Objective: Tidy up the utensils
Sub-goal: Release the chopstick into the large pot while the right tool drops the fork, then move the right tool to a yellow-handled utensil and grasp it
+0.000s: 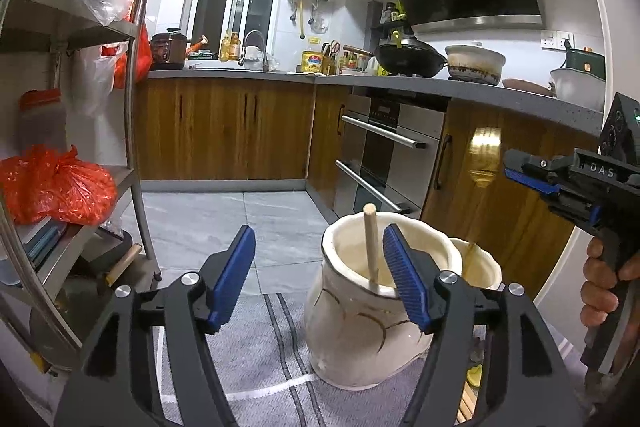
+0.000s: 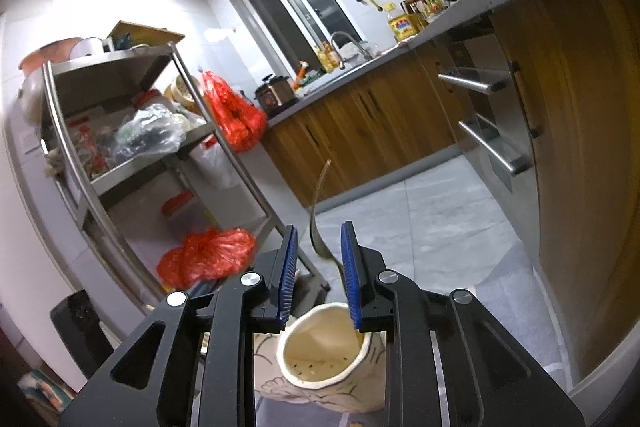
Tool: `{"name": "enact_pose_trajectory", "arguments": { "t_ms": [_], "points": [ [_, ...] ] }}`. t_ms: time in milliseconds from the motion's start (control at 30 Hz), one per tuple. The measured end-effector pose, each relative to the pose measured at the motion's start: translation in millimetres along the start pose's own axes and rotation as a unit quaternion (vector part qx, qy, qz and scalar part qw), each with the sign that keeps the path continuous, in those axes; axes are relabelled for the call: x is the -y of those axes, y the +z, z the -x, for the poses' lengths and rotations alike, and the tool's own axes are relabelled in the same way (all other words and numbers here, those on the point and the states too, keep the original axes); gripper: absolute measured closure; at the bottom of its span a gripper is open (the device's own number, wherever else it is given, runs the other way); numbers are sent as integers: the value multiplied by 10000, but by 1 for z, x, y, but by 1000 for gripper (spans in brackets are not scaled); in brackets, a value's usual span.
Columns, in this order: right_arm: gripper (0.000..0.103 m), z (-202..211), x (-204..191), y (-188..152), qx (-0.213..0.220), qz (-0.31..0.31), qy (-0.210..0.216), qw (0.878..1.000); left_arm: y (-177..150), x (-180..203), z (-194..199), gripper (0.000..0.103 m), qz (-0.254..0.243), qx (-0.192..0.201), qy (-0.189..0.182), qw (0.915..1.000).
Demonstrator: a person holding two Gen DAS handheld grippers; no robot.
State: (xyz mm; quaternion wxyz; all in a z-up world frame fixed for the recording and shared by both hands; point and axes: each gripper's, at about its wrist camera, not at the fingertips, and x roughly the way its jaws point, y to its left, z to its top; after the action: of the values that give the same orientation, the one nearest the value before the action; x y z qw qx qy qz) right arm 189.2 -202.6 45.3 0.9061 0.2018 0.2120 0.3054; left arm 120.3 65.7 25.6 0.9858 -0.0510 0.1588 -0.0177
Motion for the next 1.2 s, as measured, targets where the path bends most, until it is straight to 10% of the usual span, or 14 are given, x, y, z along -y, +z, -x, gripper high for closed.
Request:
{"name": "enact_pose_trajectory", "arguments": {
  "t_ms": [400, 500, 667, 1200],
  "points": [
    [63, 0, -4, -5, -64, 32, -27, 10000, -1, -3, 0, 31, 61, -15, 4, 10000],
    [31, 4, -7, -5, -15, 96, -61, 9999, 0, -2, 1, 28, 55, -17, 14, 10000],
    [7, 21, -18, -2, 122, 442, -179, 9988, 4, 1, 13, 14, 14, 3, 80, 10000],
    [5, 56, -12, -43, -189, 953, -1403, 9853, -15, 35, 68, 6, -508, -379, -129, 9979]
  ]
}}
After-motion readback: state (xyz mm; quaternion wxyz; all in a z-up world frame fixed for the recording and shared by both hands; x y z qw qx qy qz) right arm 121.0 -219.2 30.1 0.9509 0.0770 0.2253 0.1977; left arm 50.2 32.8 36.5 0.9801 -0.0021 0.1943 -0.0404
